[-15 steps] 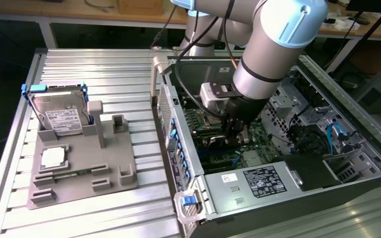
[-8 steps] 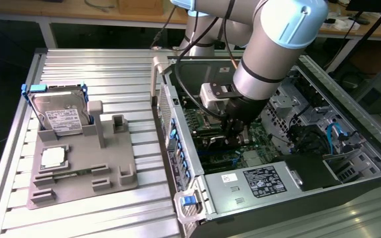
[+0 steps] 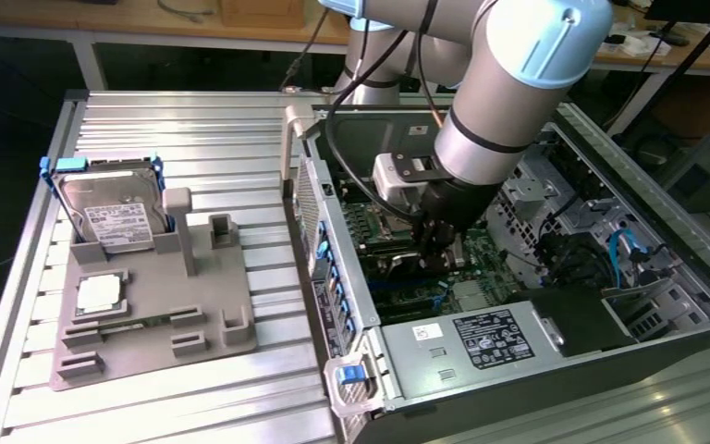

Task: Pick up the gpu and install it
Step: 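Insert the gpu into the slot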

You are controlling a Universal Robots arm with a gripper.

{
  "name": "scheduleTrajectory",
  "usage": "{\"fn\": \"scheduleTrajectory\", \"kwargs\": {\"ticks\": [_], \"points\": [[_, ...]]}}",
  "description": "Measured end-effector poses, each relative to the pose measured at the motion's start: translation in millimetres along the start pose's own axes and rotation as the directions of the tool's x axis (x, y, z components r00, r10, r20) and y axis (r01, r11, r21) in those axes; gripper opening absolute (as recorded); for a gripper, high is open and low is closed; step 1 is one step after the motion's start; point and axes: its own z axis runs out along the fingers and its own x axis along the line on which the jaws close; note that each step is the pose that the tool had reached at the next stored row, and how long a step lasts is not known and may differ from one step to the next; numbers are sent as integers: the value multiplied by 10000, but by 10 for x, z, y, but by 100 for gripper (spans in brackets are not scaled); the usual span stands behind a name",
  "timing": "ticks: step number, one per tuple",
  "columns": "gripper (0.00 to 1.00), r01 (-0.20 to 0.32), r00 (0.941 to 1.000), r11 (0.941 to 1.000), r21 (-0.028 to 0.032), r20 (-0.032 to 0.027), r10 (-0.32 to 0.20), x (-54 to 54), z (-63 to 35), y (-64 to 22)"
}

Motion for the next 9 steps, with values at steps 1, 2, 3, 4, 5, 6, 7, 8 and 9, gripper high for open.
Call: {"fn": "scheduleTrajectory", "kwargs": {"ticks": [1, 2, 3, 4, 5, 6, 7, 8, 9], "points": [[27, 0, 10000, 10000, 0, 0, 0, 0, -1, 1], [27, 0, 10000, 10000, 0, 0, 0, 0, -1, 2], [27, 0, 10000, 10000, 0, -1, 0, 0, -2, 2], [27, 0, 10000, 10000, 0, -1, 0, 0, -4, 2], [27, -1, 10000, 10000, -2, -4, 1, 0, -12, 3], [27, -1, 10000, 10000, -2, 0, 1, -1, -18, 3], [27, -1, 10000, 10000, -1, 8, 1, -1, -22, 4], [27, -1, 10000, 10000, -3, 15, 1, -1, -26, 4], [27, -1, 10000, 10000, -3, 24, 1, -2, -26, 4]]}}
